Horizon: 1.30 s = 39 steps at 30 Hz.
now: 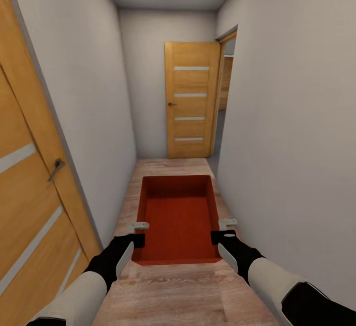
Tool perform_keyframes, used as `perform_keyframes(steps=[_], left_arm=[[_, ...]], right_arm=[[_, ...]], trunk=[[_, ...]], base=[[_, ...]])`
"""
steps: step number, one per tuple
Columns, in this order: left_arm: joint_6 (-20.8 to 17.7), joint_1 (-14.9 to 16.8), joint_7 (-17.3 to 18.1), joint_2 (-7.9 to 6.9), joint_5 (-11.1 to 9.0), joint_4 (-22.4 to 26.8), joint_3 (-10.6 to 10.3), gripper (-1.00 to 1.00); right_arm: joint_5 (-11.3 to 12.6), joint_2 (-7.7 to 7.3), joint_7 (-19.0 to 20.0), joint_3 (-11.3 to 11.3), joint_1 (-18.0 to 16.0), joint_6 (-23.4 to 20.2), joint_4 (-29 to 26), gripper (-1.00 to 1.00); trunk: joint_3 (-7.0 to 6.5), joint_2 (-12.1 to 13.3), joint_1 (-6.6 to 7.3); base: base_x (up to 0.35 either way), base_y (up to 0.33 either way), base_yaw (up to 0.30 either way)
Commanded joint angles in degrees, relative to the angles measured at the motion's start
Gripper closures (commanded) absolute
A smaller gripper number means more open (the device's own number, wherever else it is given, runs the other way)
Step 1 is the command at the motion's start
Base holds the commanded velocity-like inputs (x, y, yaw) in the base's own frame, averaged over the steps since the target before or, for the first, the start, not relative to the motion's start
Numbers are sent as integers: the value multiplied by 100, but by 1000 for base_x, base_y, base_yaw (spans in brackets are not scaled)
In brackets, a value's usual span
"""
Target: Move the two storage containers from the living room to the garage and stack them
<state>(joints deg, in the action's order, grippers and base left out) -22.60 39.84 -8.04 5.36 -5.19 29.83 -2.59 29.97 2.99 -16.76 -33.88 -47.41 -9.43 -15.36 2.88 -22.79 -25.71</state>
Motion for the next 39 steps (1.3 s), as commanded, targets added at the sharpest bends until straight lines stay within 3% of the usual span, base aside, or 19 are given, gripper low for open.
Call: perform_keyframes(steps=[1,39], left_arm=[[-43,6,-66,-9,79,17,21,100],[-43,6,-66,-9,79,11,21,100]], right_arm=[[-44,-62,-73,-13,-5,-48,-2,100],[-44,-71,-73,-13,-5,-42,-2,100]], trunk=[[13,-13,-7],[13,-13,-7]], base=[[323,93,0],[323,28,0]])
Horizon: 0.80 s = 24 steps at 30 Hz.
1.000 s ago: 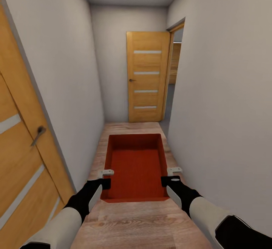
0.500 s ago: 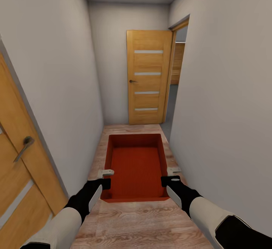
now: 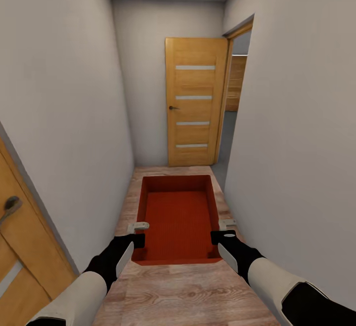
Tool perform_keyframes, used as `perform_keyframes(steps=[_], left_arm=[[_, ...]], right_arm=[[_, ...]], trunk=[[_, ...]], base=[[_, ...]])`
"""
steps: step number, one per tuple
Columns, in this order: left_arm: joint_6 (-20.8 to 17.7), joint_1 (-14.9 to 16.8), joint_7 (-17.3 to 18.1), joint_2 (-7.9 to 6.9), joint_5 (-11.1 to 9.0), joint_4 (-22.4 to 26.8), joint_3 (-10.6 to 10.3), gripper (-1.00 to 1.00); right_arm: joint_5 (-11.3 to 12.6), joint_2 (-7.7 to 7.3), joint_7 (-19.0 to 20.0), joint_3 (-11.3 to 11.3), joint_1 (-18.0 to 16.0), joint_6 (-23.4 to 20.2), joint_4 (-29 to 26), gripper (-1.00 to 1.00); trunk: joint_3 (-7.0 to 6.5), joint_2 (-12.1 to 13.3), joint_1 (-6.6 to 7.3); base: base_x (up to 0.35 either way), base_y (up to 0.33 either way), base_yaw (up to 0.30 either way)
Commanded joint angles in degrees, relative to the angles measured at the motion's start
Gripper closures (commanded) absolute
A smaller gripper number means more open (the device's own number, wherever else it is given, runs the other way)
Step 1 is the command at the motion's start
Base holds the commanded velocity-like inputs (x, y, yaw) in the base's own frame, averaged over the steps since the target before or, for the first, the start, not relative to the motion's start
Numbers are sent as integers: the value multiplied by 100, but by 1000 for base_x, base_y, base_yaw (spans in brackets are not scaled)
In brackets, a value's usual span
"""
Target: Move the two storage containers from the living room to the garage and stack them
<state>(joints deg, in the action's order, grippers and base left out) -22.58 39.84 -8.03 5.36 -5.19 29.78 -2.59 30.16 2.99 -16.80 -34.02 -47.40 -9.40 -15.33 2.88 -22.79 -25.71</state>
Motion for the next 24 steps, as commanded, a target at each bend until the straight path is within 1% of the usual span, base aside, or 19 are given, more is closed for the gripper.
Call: perform_keyframes(steps=[1,24], left_arm=[[-45,6,-67,-9,80,18,22,100],[-45,6,-67,-18,80,20,22,100]], right_arm=[[-63,-70,-69,1,-6,-44,-5,100],[-63,-70,-69,1,-6,-44,-5,100]], trunk=[[13,-13,-7],[13,-13,-7]], base=[[323,0,0],[323,0,0]])
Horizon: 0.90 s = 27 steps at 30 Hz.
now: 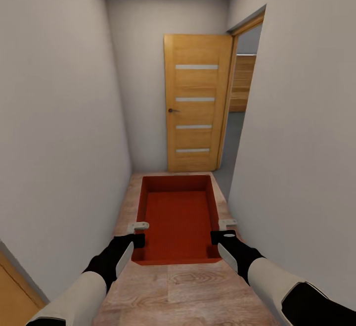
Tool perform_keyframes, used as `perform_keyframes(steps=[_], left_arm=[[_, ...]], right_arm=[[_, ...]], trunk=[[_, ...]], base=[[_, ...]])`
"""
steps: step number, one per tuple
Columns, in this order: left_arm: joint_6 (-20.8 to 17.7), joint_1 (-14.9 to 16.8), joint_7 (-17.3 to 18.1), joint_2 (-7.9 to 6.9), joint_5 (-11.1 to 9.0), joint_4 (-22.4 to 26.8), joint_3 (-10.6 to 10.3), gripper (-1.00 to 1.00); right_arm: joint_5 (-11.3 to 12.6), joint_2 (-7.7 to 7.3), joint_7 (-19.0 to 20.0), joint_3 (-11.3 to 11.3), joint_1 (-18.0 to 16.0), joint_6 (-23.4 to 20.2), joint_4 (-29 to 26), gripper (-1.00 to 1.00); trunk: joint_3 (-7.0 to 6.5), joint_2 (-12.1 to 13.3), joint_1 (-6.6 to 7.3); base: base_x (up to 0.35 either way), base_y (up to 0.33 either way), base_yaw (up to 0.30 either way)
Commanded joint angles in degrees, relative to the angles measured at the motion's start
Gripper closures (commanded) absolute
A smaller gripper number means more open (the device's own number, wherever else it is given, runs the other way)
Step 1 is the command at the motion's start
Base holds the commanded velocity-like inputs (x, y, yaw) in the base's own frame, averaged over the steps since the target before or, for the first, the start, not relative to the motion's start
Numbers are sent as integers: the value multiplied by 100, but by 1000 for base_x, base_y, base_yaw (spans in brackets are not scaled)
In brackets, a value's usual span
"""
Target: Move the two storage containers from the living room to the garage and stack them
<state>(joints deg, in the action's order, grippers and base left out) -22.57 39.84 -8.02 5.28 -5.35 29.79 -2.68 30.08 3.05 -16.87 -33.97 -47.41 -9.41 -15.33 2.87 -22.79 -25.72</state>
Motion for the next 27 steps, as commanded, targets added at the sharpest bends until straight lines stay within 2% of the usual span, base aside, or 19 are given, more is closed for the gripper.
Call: perform_keyframes(steps=[1,27], left_arm=[[-46,6,-68,-6,95,18,30,100],[-46,6,-68,-9,95,18,30,100]], right_arm=[[-55,-77,-62,-5,-5,-43,-5,100],[-55,-81,-62,-5,-5,-43,-5,100]], trunk=[[13,-13,-7],[13,-13,-7]], base=[[323,0,0],[323,0,0]])
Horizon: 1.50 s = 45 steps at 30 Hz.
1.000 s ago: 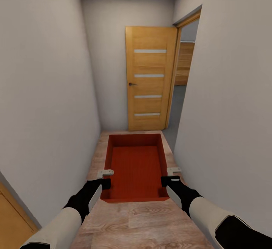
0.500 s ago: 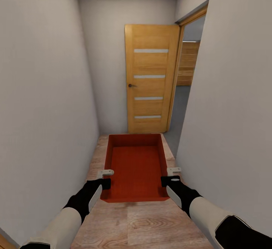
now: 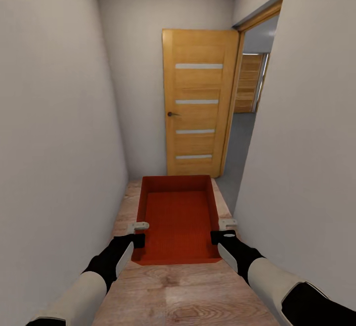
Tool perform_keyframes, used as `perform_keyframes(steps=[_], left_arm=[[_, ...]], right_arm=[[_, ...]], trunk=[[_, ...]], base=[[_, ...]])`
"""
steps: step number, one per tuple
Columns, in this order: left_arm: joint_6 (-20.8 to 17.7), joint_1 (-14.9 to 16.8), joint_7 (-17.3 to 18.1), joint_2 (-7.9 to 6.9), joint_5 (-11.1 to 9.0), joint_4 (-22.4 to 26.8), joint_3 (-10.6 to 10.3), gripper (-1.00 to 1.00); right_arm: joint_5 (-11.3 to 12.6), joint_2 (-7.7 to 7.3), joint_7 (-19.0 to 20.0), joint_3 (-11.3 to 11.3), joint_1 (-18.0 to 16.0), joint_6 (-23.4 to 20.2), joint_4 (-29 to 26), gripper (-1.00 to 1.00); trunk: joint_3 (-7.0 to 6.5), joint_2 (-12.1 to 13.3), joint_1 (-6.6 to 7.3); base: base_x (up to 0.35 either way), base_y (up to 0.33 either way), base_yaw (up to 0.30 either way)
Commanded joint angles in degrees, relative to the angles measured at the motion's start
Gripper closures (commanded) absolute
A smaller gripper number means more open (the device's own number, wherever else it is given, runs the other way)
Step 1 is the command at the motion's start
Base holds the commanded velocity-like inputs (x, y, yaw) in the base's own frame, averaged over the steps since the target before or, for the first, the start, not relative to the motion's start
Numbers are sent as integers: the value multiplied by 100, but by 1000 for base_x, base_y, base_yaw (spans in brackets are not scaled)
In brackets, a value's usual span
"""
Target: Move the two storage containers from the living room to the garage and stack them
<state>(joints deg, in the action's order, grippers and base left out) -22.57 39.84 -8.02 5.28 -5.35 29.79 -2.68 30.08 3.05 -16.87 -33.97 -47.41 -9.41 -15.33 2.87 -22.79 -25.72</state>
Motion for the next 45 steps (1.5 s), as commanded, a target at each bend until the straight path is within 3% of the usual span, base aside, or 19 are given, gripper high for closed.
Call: perform_keyframes(steps=[1,45], left_arm=[[-46,6,-68,-9,95,18,30,100],[-46,6,-68,-9,95,18,30,100]], right_arm=[[-54,-83,-62,-5,-5,-43,-5,100],[-54,-86,-62,-5,-5,-43,-5,100]], trunk=[[13,-13,-7],[13,-13,-7]], base=[[323,0,0],[323,0,0]])
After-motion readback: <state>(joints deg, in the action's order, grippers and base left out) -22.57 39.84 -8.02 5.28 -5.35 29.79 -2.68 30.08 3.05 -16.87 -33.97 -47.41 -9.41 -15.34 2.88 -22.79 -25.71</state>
